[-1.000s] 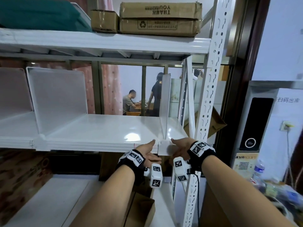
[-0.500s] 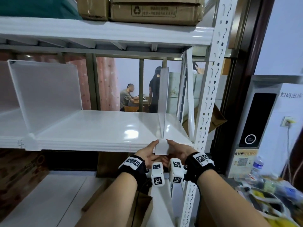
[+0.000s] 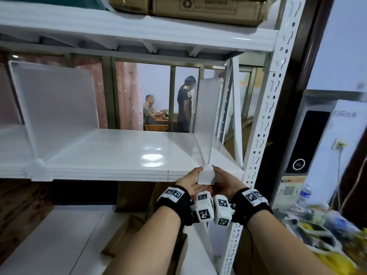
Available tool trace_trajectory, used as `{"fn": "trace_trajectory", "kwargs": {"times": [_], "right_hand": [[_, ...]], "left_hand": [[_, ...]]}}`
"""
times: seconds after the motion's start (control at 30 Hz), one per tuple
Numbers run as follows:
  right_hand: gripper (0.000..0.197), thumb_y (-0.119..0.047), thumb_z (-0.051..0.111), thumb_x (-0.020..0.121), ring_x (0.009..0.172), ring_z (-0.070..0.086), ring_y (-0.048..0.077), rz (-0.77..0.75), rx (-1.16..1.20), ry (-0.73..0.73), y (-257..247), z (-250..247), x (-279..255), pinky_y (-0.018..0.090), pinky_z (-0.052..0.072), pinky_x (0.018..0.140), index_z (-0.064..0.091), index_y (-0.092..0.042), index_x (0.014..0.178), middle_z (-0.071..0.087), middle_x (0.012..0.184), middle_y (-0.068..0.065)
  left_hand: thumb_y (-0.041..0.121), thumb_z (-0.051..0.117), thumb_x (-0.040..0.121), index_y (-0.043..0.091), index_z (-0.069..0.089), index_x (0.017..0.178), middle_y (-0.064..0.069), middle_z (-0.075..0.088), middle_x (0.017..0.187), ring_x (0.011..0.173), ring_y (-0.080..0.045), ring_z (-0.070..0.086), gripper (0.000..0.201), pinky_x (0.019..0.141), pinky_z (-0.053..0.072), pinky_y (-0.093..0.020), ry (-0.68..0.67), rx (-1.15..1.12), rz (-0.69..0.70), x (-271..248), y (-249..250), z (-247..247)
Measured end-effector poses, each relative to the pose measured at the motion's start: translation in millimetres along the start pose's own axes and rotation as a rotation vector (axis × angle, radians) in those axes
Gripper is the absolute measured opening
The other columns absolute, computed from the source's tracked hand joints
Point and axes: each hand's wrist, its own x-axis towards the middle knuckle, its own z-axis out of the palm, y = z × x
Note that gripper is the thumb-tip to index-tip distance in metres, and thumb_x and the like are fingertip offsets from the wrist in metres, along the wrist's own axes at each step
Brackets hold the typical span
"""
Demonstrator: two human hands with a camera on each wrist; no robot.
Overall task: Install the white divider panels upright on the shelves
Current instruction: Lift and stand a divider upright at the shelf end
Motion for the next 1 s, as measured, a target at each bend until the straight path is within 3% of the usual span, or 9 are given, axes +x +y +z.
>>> {"fn": "trace_trajectory", "kwargs": {"times": [0.1, 0.2, 0.3, 0.53, 0.73, 0.8, 0.9, 0.97, 1.0], "right_hand": [[0.038, -0.039, 0.066, 0.088, 0.042, 0.056, 0.023, -0.012, -0.003, 0.016, 2, 6, 2, 0.022, 0.047, 0.043, 0.057, -0.005, 0.103, 0.059, 0.062, 0.014], [0.045, -0.042, 0.072, 0.082, 0.052, 0.055, 0.026, 0.018, 0.005, 0.058, 9, 20, 5, 0.024, 0.048, 0.044, 0.058, -0.003, 0.099, 0.056, 0.074, 0.017], [0.047, -0.042, 0.074, 0.08, 0.058, 0.053, 0.027, 0.046, 0.0, 0.016, 18, 45, 11, 0.027, 0.047, 0.049, 0.06, -0.003, 0.1, 0.058, 0.074, 0.016], [0.049, -0.044, 0.073, 0.081, 0.056, 0.052, 0.027, 0.06, -0.017, -0.018, 35, 102, 14, 0.029, 0.048, 0.051, 0.06, -0.001, 0.103, 0.059, 0.078, 0.016], [0.066, -0.046, 0.083, 0.064, 0.063, 0.055, 0.028, 0.099, -0.031, -0.006, 41, 117, 18, 0.033, 0.047, 0.064, 0.062, -0.002, 0.109, 0.061, 0.081, 0.016], [0.064, -0.045, 0.081, 0.065, 0.066, 0.057, 0.028, 0.089, -0.068, 0.001, 42, 117, 15, 0.031, 0.045, 0.074, 0.063, -0.001, 0.106, 0.062, 0.079, 0.017], [0.061, -0.043, 0.081, 0.065, 0.078, 0.059, 0.029, 0.117, -0.072, 0.007, 40, 114, 17, 0.025, 0.033, 0.104, 0.065, -0.001, 0.105, 0.066, 0.085, 0.017], [0.058, -0.041, 0.079, 0.071, 0.086, 0.059, 0.028, 0.131, -0.122, 0.009, 32, 122, 2, 0.024, 0.027, 0.108, 0.065, -0.002, 0.111, 0.067, 0.091, 0.018], [0.048, -0.041, 0.074, 0.078, 0.086, 0.059, 0.028, 0.137, -0.13, 0.009, 28, 123, -7, 0.025, 0.03, 0.107, 0.068, 0.0, 0.103, 0.068, 0.086, 0.018]], "left_hand": [[0.022, 0.073, 0.085, 0.004, 0.053, 0.091, -0.027, 0.063, 0.101, 0.073, -0.032, 0.063, 0.028, 0.063, 0.053, -0.04, -0.013, 0.006, -0.003, 0, 5, -8], [0.021, 0.076, 0.082, 0.004, 0.054, 0.09, -0.029, 0.063, 0.112, 0.075, -0.032, 0.063, 0.029, 0.077, 0.054, -0.043, 0.018, -0.013, 0.004, -2, 12, -22], [0.022, 0.075, 0.083, 0.006, 0.051, 0.09, -0.027, 0.061, 0.102, 0.074, -0.032, 0.062, 0.029, 0.087, 0.053, -0.042, 0.048, -0.013, 0.029, -8, 23, -44], [0.023, 0.076, 0.083, 0.003, 0.051, 0.088, -0.024, 0.06, 0.082, 0.072, -0.032, 0.062, 0.032, 0.086, 0.053, -0.042, 0.124, -0.02, 0.074, -18, 47, -92], [0.024, 0.077, 0.081, 0.006, 0.052, 0.102, -0.027, 0.062, 0.09, 0.079, -0.034, 0.064, 0.038, 0.094, 0.052, -0.046, 0.109, -0.004, 0.086, -14, 53, -107], [0.023, 0.077, 0.081, 0.006, 0.052, 0.102, -0.028, 0.062, 0.092, 0.079, -0.035, 0.064, 0.037, 0.095, 0.051, -0.048, 0.109, -0.009, 0.1, -13, 52, -109], [0.022, 0.076, 0.082, 0.007, 0.05, 0.105, -0.028, 0.062, 0.096, 0.077, -0.036, 0.064, 0.037, 0.081, 0.056, -0.047, 0.114, 0.009, 0.085, -16, 54, -106], [0.021, 0.075, 0.082, 0.006, 0.049, 0.104, -0.028, 0.061, 0.094, 0.076, -0.036, 0.063, 0.037, 0.074, 0.056, -0.047, 0.092, -0.001, 0.074, -21, 59, -104], [0.02, 0.074, 0.083, 0.004, 0.048, 0.102, -0.027, 0.06, 0.092, 0.076, -0.037, 0.062, 0.035, 0.074, 0.055, -0.047, 0.08, -0.004, 0.062, -24, 62, -104]]}}
